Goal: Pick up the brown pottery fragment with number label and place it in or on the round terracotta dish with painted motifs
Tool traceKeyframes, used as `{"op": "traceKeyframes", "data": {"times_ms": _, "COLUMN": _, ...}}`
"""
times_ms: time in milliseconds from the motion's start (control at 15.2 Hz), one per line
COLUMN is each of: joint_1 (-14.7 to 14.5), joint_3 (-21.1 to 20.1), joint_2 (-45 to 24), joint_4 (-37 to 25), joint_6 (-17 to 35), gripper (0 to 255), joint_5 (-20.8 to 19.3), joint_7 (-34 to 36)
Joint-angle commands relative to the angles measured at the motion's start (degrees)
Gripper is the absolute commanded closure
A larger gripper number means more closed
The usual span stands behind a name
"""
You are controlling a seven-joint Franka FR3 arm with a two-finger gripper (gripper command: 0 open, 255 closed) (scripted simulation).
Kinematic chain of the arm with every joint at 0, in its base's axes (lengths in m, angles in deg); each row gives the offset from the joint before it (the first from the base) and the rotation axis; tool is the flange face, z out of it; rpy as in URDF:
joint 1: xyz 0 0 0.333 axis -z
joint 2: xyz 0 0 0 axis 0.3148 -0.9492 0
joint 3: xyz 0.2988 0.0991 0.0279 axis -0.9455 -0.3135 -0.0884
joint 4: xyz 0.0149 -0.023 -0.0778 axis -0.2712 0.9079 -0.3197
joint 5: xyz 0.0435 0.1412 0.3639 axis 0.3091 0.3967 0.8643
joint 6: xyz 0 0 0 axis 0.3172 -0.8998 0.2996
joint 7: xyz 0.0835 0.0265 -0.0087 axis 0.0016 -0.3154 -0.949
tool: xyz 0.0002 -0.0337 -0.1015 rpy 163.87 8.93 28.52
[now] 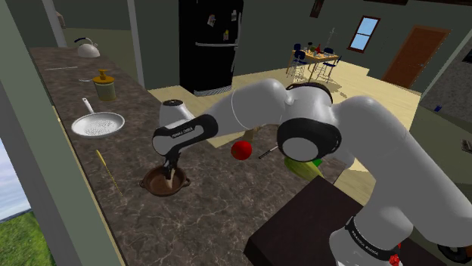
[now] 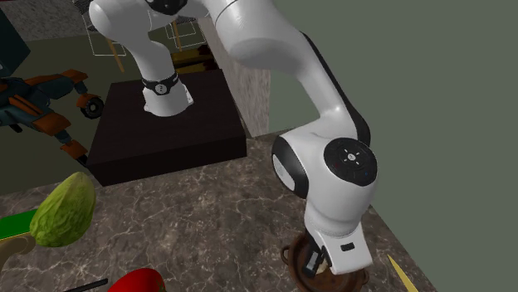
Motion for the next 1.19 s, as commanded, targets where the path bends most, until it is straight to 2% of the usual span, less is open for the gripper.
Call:
{"op": "traceKeyframes", "data": {"times_ms": 0, "joint_1": 0.2, "joint_3": -0.3, "joint_2": -1.5, "joint_4": -0.8, "joint_6": 0.4, "gripper": 255, "joint_5": 0.1, "joint_7": 0.0}}
{"op": "traceKeyframes", "data": {"times_ms": 396, "joint_1": 0.5, "joint_3": -0.5, "joint_2": -3.0, "joint_4": -1.7, "joint_6": 1.1, "gripper": 255, "joint_5": 0.3, "joint_7": -0.1}}
{"op": "traceKeyframes", "data": {"times_ms": 462, "joint_1": 0.5, "joint_3": -0.5, "joint_2": -3.0, "joint_4": -1.7, "joint_6": 1.1, "gripper": 0, "joint_5": 0.3, "joint_7": -0.1}}
{"op": "traceKeyframes", "data": {"times_ms": 594, "joint_1": -2.9, "joint_3": 3.1, "joint_2": -6.8, "joint_4": -7.9, "joint_6": 0.4, "gripper": 0, "joint_5": -1.5, "joint_7": 9.0}}
{"op": "traceKeyframes", "data": {"times_ms": 726, "joint_1": -5.1, "joint_3": 7.0, "joint_2": -12.2, "joint_4": -17.1, "joint_6": -2.4, "gripper": 0, "joint_5": -3.4, "joint_7": 18.4}}
{"op": "traceKeyframes", "data": {"times_ms": 792, "joint_1": -5.4, "joint_3": 7.8, "joint_2": -13.7, "joint_4": -19.6, "joint_6": -3.3, "gripper": 0, "joint_5": -3.9, "joint_7": 20.5}}
{"op": "traceKeyframes", "data": {"times_ms": 1122, "joint_1": -3.8, "joint_3": 7.3, "joint_2": -18.2, "joint_4": -24.6, "joint_6": -3.4, "gripper": 0, "joint_5": -3.8, "joint_7": 20.9}}
